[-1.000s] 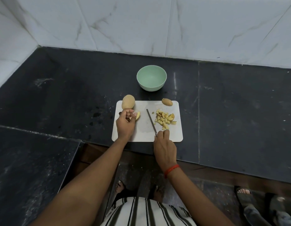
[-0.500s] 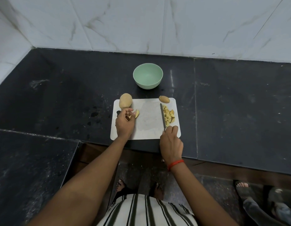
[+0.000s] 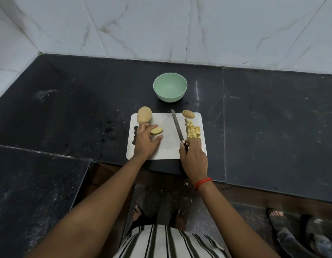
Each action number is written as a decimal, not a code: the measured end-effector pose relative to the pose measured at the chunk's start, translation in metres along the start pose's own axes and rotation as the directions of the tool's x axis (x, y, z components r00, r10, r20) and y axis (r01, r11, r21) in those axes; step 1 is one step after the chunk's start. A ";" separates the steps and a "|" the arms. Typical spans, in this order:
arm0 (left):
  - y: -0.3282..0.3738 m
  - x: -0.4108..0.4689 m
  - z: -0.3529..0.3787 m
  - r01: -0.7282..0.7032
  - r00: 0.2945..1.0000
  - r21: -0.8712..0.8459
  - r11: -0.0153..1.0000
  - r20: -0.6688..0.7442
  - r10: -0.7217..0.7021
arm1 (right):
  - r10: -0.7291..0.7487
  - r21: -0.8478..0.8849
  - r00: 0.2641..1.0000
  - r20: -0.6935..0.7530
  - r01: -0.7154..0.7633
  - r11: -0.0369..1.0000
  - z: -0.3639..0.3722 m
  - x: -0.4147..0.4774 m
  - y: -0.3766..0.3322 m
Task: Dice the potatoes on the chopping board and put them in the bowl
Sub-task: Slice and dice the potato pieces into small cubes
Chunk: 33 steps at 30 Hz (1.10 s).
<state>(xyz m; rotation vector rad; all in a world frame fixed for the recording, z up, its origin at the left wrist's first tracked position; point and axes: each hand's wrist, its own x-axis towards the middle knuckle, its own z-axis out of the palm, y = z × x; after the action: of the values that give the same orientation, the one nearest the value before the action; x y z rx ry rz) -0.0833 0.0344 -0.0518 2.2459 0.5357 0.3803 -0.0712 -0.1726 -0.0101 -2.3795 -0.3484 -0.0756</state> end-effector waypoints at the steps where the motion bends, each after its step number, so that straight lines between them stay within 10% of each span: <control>1: 0.000 -0.002 -0.001 -0.029 1.000 0.039 0.999 0.013 0.028 | 0.003 0.011 1.000 0.030 -0.003 1.000 0.001 0.002 -0.001; 33: 0.023 -0.010 0.014 -0.352 0.931 0.144 0.925 0.156 0.330 | 0.001 0.150 0.997 0.081 -0.013 0.989 0.012 0.001 0.024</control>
<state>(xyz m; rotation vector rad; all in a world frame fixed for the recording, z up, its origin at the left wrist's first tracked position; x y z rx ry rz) -0.0802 0.0074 -0.0447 2.5147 0.1064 0.3718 -0.0645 -0.1811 -0.0344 -2.2380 -0.3711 0.0486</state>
